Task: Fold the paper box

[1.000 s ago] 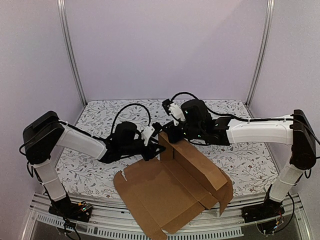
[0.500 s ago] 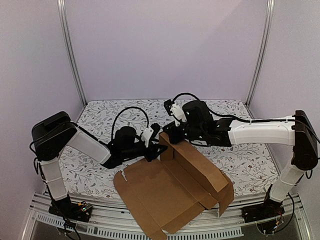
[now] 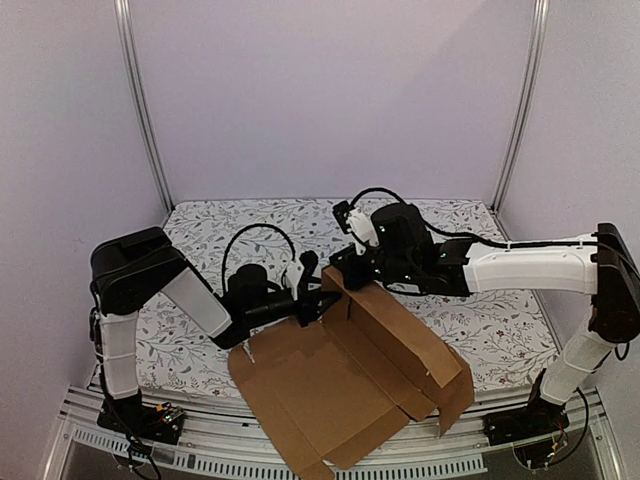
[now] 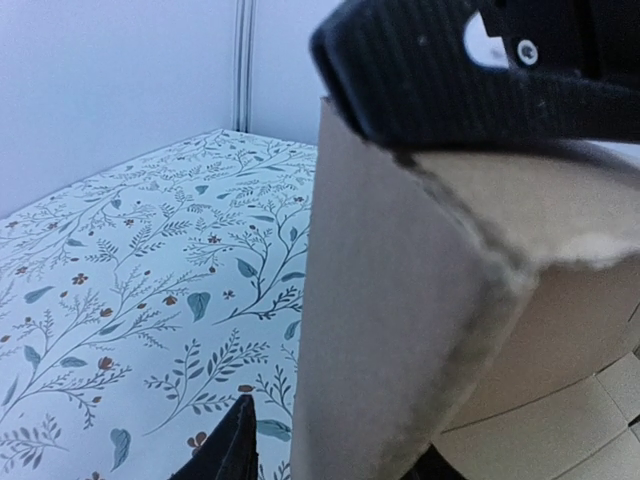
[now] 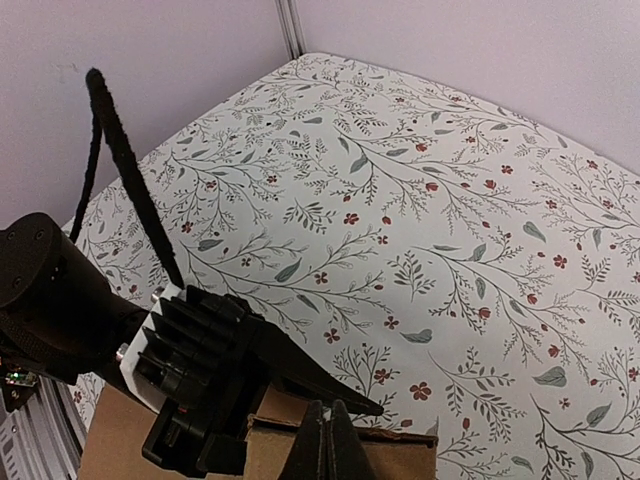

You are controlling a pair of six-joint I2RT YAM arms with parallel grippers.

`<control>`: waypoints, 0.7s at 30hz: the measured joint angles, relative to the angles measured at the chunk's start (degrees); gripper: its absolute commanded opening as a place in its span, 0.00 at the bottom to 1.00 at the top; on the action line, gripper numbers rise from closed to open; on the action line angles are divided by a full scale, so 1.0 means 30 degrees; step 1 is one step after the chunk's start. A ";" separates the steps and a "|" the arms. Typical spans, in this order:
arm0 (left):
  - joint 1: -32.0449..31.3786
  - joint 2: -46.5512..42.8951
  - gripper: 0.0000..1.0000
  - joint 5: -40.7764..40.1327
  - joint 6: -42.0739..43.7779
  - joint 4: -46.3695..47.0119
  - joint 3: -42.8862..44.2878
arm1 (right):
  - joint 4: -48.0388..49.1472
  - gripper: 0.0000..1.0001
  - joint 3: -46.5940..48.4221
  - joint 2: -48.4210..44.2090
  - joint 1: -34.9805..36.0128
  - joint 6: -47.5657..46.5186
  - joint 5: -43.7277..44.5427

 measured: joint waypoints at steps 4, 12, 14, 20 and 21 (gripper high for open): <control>0.0000 0.0721 0.38 0.0379 0.0000 0.1348 0.0007 | 0.0066 0.00 -0.0233 -0.0197 0.0000 0.0044 0.0000; 0.0000 0.1785 0.36 0.1013 -0.0029 0.1996 0.0408 | 0.0182 0.00 -0.0342 -0.0255 0.0000 0.0138 0.0000; 0.0000 0.1851 0.34 0.1122 -0.0066 0.2047 0.0634 | 0.0211 0.00 -0.0408 -0.0313 0.0007 0.0146 0.0000; -0.0007 0.1974 0.22 0.1304 -0.0182 0.2288 0.1341 | 0.0291 0.00 -0.0495 -0.0357 0.0000 0.0153 -0.0007; -0.0007 0.2018 0.17 0.1341 -0.0219 0.2295 0.1428 | 0.0321 0.00 -0.0510 -0.0357 0.0000 0.0153 -0.0007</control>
